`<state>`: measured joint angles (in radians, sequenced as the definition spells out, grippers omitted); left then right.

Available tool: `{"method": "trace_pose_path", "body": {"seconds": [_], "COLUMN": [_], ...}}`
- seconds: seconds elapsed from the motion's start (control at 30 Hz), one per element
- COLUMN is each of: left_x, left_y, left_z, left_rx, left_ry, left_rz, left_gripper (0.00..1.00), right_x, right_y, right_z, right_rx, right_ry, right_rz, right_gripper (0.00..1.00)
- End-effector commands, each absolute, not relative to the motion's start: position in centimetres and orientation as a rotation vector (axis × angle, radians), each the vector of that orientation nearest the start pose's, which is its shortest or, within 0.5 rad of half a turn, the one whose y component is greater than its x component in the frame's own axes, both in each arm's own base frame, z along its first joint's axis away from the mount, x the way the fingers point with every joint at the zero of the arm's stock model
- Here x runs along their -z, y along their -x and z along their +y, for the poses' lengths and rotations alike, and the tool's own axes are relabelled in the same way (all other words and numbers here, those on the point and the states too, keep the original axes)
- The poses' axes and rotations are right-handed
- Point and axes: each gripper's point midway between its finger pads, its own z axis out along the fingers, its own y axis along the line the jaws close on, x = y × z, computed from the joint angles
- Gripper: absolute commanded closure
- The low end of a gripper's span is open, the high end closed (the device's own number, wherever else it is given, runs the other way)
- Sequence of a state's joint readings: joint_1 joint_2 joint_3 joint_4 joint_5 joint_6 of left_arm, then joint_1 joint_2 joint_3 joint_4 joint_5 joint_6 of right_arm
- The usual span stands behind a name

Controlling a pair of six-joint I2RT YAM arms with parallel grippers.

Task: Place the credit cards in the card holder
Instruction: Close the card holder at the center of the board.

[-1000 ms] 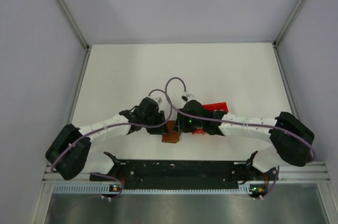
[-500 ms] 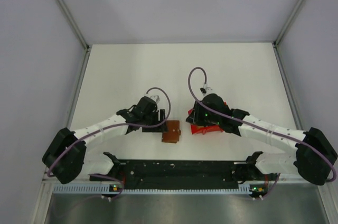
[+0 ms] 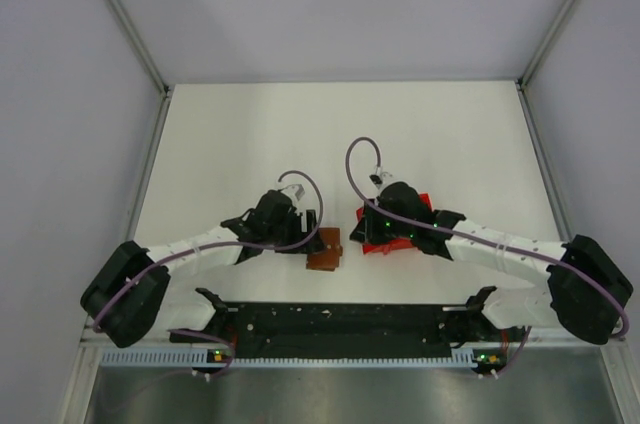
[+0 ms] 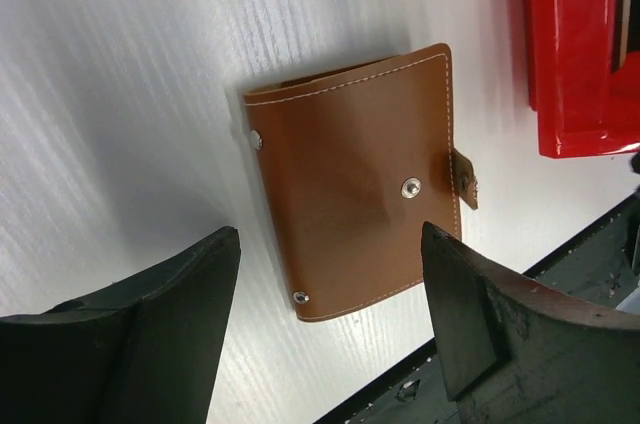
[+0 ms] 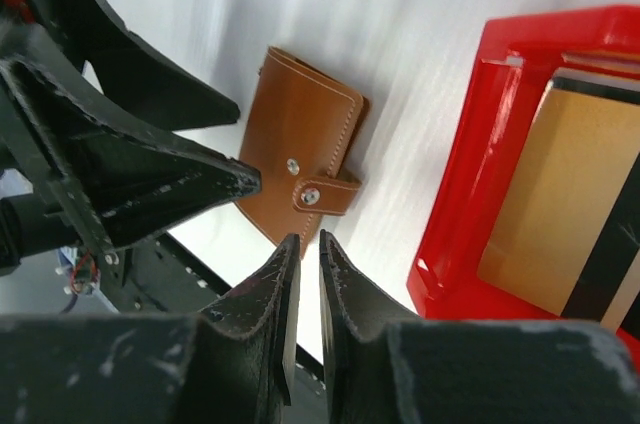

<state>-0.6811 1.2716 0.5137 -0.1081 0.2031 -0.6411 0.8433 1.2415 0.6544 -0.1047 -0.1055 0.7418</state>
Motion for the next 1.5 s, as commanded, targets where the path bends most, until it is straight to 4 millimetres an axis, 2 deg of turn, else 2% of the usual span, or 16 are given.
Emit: {"method": "trace_pose_path", "body": {"seconds": [0.0, 0.2, 0.4, 0.53, 0.73, 1.1, 1.47], "left_x": [-2.8, -1.5, -0.4, 0.0, 0.3, -0.4, 0.7], "left_y": [-19.0, -18.5, -18.1, -18.2, -17.7, -16.5, -15.7], "left_z": [-23.3, -22.2, -21.7, -21.5, -20.9, -20.5, -20.9], "left_rx": [0.828, 0.743, 0.684, 0.615, 0.56, 0.549, 0.513], "left_ry": [-0.123, -0.152, -0.16, -0.156, -0.132, -0.081, -0.096], "left_rz": [2.573, 2.621, 2.667, 2.694, 2.719, 2.707, 2.734], "left_gripper": [0.23, 0.24, 0.31, 0.32, 0.31, 0.31, 0.33], "right_x": [-9.2, -8.6, -7.5, -7.1, -6.6, -6.3, -6.2], "right_y": [-19.5, -18.9, -18.7, -18.8, -18.8, -18.0, -18.2], "right_z": [28.8, 30.1, 30.4, 30.6, 30.6, 31.2, 31.5], "right_rx": [-0.923, -1.02, -1.02, -1.005, -0.991, -0.991, -0.958], "right_ry": [0.223, 0.242, 0.251, 0.26, 0.25, 0.264, 0.276], "right_rz": [2.401, 2.392, 2.418, 2.438, 2.451, 2.459, 2.462], "right_gripper": [0.87, 0.87, 0.87, 0.87, 0.87, 0.87, 0.86]}}
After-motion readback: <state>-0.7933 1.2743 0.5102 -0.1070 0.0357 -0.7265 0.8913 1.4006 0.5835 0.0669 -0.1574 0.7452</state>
